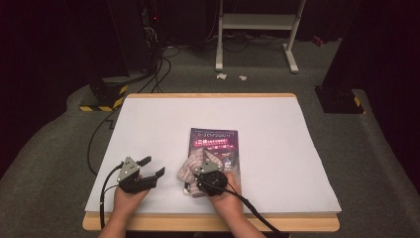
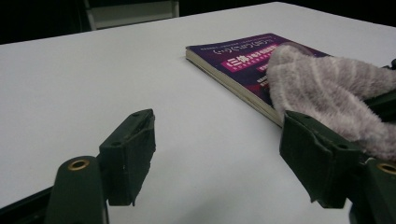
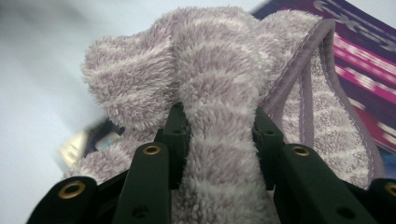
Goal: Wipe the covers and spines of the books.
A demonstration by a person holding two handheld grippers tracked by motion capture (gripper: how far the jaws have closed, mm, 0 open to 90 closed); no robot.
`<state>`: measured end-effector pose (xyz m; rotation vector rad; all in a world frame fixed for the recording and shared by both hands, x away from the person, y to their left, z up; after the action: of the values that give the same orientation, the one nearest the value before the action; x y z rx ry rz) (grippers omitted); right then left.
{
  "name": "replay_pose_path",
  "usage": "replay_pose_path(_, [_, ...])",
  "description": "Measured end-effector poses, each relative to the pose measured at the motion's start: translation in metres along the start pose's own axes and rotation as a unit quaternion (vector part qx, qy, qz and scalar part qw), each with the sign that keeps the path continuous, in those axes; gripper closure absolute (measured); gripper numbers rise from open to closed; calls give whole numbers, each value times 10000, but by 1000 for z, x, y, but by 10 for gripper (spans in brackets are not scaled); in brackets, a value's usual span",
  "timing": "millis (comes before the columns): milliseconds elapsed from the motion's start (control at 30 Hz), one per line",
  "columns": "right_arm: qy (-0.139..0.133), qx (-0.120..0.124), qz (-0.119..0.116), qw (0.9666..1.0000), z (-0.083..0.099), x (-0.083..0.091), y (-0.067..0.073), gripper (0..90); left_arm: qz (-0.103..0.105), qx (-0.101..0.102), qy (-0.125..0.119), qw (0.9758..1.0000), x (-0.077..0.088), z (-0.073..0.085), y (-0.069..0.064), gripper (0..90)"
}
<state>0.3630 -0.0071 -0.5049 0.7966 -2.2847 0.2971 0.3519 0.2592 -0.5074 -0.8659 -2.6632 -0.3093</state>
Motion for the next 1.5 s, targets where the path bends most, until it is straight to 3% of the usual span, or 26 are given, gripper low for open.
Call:
replay_pose_path(333, [-1, -491, 496, 9976, 37, 43, -60, 663, -15, 18, 7, 10000, 0, 0, 0, 271])
replay_pose_path(500, [7, -643, 608, 9961, 50, 58, -72, 663, -18, 14, 11, 10000, -1, 0, 0, 271])
replay_pose_path(633, [52, -537, 624, 9966, 49, 58, -61, 663, -19, 21, 11, 10000, -1, 0, 0, 271])
replay_pose_path(767, [57, -324, 430, 9985, 42, 49, -41, 663, -16, 12, 13, 10000, 0, 0, 0, 271])
replay_pose_path(967, [39, 62, 2, 10000, 24, 28, 0, 663, -7, 8, 2, 10000, 0, 0, 0, 271])
replay_pose_path(1100, [40, 325, -267, 9991, 12, 14, 31, 662, -7, 18, -5, 10000, 0, 0, 0, 271])
replay_pose_path(1200, [56, 504, -365, 9980, 7, 9, 46, 661, -7, 27, -8, 10000, 1, 0, 1, 271])
replay_pose_path(1300, [47, 523, -399, 9978, 6, 8, 48, 660, -1, 29, -14, 10000, 1, 0, 1, 270])
replay_pose_path(1500, [18, 288, -314, 9991, 13, 16, 28, 655, 1, 22, -11, 10000, 1, 0, 0, 270])
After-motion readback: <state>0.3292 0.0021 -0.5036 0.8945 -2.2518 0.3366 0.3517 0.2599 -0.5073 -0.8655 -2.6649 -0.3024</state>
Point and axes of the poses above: each handheld gripper's, and its own axes: x roughly backward along the jaws, z roughly out of its underside, y roughly to its left, the point moved 2 cm from there along -x, roughly forward along the jaws, and after that the axes turned 8 degrees about -x, right-handed, at the moved point
